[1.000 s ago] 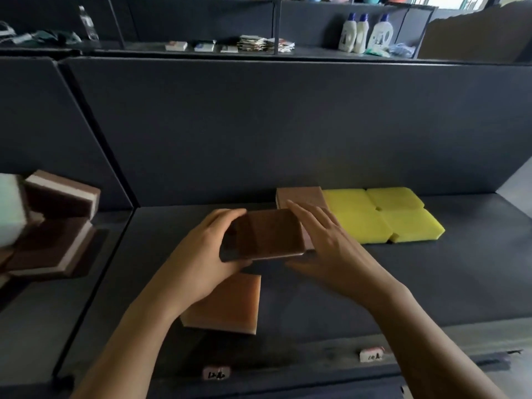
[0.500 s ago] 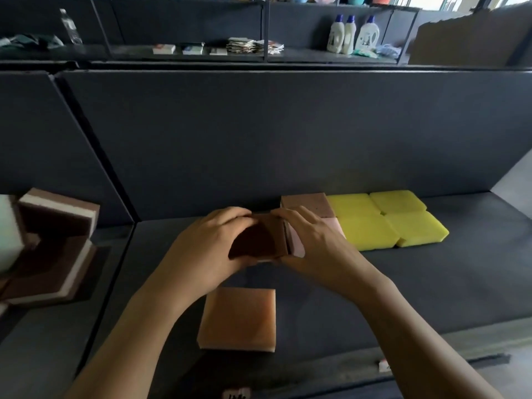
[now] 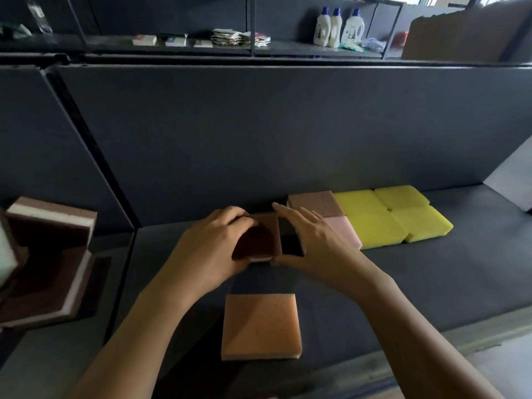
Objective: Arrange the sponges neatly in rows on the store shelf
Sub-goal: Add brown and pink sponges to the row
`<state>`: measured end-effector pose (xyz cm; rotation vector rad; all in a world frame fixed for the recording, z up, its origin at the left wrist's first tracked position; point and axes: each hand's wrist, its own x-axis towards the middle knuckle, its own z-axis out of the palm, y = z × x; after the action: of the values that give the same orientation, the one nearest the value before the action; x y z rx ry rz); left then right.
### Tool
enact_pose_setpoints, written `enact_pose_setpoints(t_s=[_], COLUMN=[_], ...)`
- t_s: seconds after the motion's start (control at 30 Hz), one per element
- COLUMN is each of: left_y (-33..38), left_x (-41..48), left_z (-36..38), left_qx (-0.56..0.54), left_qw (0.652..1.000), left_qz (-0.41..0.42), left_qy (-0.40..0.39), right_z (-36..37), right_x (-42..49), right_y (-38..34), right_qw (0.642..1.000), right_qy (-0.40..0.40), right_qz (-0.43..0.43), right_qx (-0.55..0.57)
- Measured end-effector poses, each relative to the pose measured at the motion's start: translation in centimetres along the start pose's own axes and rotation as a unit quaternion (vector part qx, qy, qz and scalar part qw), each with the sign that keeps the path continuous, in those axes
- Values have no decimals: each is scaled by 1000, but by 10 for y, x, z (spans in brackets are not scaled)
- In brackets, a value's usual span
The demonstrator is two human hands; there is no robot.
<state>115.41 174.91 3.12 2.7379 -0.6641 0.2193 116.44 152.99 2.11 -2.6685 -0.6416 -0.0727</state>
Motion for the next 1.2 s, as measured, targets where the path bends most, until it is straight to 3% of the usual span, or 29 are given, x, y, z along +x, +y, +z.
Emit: enact_pose_setpoints(t_s=[0.2, 0.37, 0.77, 1.2], left_y=[-3, 2, 2, 11], left_x=[20, 34, 48, 61], left_z=[5, 15, 27, 35], left_qx=[19, 24, 26, 35], left_qw=[999, 999, 995, 998], left_qz=[-27, -46, -88, -56], left_qy=[-2, -11, -40, -1], right_z=[-4, 3, 6, 8], right_x=[9, 24, 30, 31], right_y=[37, 73, 82, 82], right_qw=[996, 996, 996, 996], right_qy=[92, 79, 68, 61], right_qz=[13, 26, 14, 23], right_qx=[0, -39, -50, -57])
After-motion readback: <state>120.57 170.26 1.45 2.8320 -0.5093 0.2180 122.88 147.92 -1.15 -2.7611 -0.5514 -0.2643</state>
